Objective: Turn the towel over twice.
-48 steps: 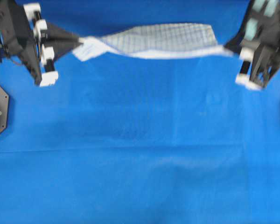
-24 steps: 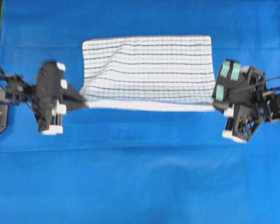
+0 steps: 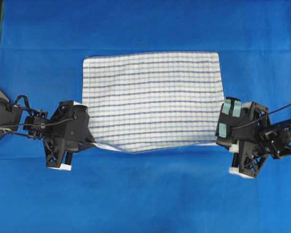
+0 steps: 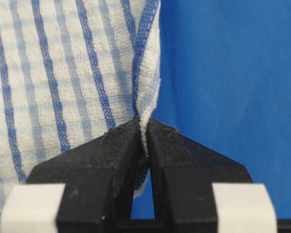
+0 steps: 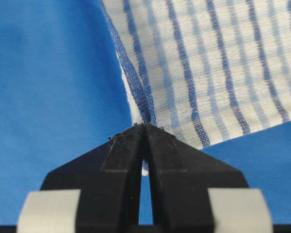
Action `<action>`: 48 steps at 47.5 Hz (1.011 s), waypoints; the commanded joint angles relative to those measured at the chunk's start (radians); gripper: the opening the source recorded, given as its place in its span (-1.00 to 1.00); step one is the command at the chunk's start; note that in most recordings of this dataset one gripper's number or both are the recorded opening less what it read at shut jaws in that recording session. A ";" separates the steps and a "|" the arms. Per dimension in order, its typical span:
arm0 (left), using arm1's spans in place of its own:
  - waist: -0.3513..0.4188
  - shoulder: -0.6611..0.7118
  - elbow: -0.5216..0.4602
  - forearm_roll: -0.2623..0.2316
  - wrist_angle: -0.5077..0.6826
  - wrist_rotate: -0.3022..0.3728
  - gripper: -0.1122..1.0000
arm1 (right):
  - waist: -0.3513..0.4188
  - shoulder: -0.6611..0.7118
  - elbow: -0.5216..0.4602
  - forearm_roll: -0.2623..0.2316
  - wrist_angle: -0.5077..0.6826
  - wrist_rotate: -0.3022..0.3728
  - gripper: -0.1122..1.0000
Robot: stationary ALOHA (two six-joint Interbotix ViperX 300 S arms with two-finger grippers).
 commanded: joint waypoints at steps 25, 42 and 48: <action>-0.005 -0.008 -0.023 -0.002 0.089 0.002 -0.73 | 0.008 0.060 -0.029 0.002 -0.046 0.023 -0.73; -0.011 -0.006 -0.072 -0.002 0.095 0.000 -0.64 | 0.008 0.060 -0.025 -0.009 -0.048 0.021 -0.71; -0.020 -0.011 -0.072 0.000 0.103 -0.003 -0.14 | 0.006 0.060 -0.031 -0.017 -0.049 0.021 -0.31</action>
